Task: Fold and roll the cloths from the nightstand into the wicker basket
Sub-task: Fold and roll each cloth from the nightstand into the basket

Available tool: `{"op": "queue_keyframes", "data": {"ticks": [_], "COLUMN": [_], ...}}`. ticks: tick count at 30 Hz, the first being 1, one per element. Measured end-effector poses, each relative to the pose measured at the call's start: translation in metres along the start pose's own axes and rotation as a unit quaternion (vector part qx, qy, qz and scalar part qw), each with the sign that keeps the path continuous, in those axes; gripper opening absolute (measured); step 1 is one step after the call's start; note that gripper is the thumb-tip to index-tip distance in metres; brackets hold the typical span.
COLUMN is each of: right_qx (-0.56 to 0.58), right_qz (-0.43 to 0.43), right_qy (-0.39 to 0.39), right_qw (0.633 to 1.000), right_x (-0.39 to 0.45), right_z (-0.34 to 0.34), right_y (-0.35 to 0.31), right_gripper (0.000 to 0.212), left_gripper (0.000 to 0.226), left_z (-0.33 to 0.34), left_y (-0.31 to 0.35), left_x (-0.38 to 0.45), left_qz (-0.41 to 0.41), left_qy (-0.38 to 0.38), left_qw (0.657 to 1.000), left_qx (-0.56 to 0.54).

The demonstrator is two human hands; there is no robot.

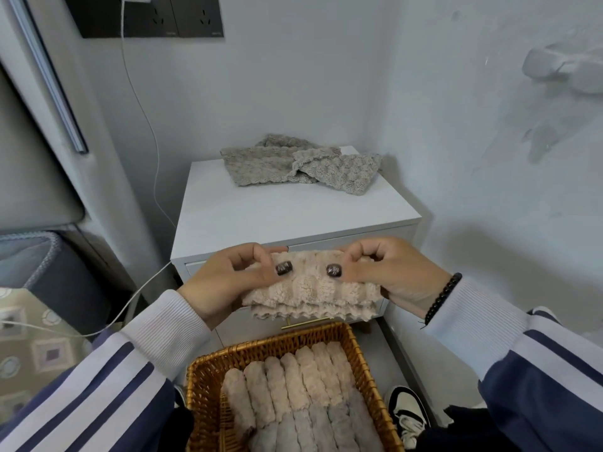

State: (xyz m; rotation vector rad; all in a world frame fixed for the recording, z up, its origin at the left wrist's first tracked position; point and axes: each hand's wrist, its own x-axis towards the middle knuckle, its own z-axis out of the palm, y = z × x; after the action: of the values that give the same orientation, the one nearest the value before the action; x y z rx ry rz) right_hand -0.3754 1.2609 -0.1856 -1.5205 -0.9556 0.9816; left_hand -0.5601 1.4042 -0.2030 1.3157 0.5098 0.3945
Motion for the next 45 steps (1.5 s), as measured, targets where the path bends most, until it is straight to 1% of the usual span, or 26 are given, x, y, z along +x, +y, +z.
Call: {"op": "queue_keyframes", "data": {"ticks": [1,3,5,6,8,9,10,12,14,16,19,22,25,27,30,32,35,37,40,41,43,44,45], "right_qx": [-0.014,-0.035,-0.052,-0.056,-0.069,-0.064,-0.048,-0.009,0.01,0.032,0.023,0.032,0.036,0.055,0.065,0.071,0.078,0.086,0.109,0.11,0.09,0.069,0.037], "right_qz": [-0.004,-0.006,-0.008,-0.01,-0.008,-0.003,0.003,0.008,0.008,0.012,0.024,0.044,0.073,0.092,0.1,0.099,0.095,0.096,0.108,0.106,0.092,0.085,0.076], "right_qy": [-0.005,-0.012,-0.015,-0.008,0.008,0.013,0.011,-0.011,-0.018,-0.013,-0.026,-0.03,-0.05,-0.072,-0.074,-0.062,-0.04,-0.027,-0.012,-0.009,-0.003,0.008,0.02], "right_qw": [1.0,0.999,0.999,0.998,0.998,0.998,0.999,1.0,1.0,0.999,0.999,0.998,0.995,0.992,0.99,0.991,0.992,0.991,0.988,0.988,0.992,0.994,0.996], "right_x": [0.001,0.002,0.004,0.005,0.008,0.008,0.009,0.009,0.012,0.015,0.016,0.016,0.015,0.012,0.011,0.012,0.014,0.015,0.016,0.016,0.016,0.017,0.018], "right_z": [0.001,0.001,0.001,0.001,0.002,0.002,0.003,0.003,0.004,0.004,0.007,0.008,0.009,0.011,0.014,0.017,0.024,0.032,0.045,0.05,0.062,0.068,0.073], "right_y": [0.002,0.002,0.001,0.002,0.001,0.0,0.0,-0.001,0.0,0.004,0.007,0.005,0.002,-0.002,-0.005,-0.004,-0.001,0.002,0.009,0.012,0.017,0.021,0.025], "right_gripper": [0.029,0.03,0.039,0.044,0.065,0.073,0.074,0.062,0.052,0.048,0.057,0.054,0.062,0.055,0.054,0.054,0.041,0.034,0.039,0.04,0.041,0.041,0.041], "left_gripper": [0.049,0.055,0.066,0.076,0.098,0.102,0.099,0.082,0.074,0.077,0.084,0.099,0.106,0.108,0.104,0.097,0.066,0.052,0.033,0.031,0.036,0.038,0.039], "left_z": [-0.001,-0.003,-0.006,-0.007,-0.009,-0.009,-0.008,-0.007,-0.005,-0.004,-0.004,-0.008,-0.012,-0.013,-0.018,-0.021,-0.024,-0.026,-0.028,-0.028,-0.033,-0.035,-0.037], "left_y": [-0.004,-0.008,-0.008,-0.007,-0.005,-0.004,-0.003,-0.002,-0.002,-0.003,-0.002,0.001,0.004,0.005,0.004,0.002,-0.002,-0.007,-0.012,-0.014,-0.021,-0.025,-0.029], "left_x": [0.001,0.0,-0.001,-0.001,-0.001,-0.001,-0.002,-0.004,-0.005,-0.005,-0.006,-0.008,-0.012,-0.015,-0.016,-0.015,-0.014,-0.014,-0.015,-0.014,-0.013,-0.012,-0.012], "left_qz": [0.006,0.021,0.031,0.032,0.025,0.019,0.014,0.0,-0.015,-0.024,-0.032,-0.041,-0.065,-0.069,-0.065,-0.066,-0.079,-0.086,-0.09,-0.094,-0.114,-0.134,-0.157], "left_qy": [0.01,0.015,0.023,0.03,0.034,0.026,0.013,-0.018,-0.037,-0.041,-0.019,-0.001,-0.015,-0.016,-0.003,0.015,0.065,0.109,0.186,0.208,0.246,0.26,0.266], "left_qw": [1.0,1.0,0.999,0.999,0.999,0.999,1.0,1.0,0.999,0.999,0.998,0.997,0.995,0.994,0.992,0.992,0.992,0.989,0.978,0.973,0.962,0.956,0.951], "left_qx": [0.01,0.011,0.006,0.015,0.028,0.023,0.014,0.01,0.02,0.023,0.046,0.069,0.069,0.081,0.106,0.103,0.076,0.058,0.034,0.016,-0.018,-0.017,0.016]}}
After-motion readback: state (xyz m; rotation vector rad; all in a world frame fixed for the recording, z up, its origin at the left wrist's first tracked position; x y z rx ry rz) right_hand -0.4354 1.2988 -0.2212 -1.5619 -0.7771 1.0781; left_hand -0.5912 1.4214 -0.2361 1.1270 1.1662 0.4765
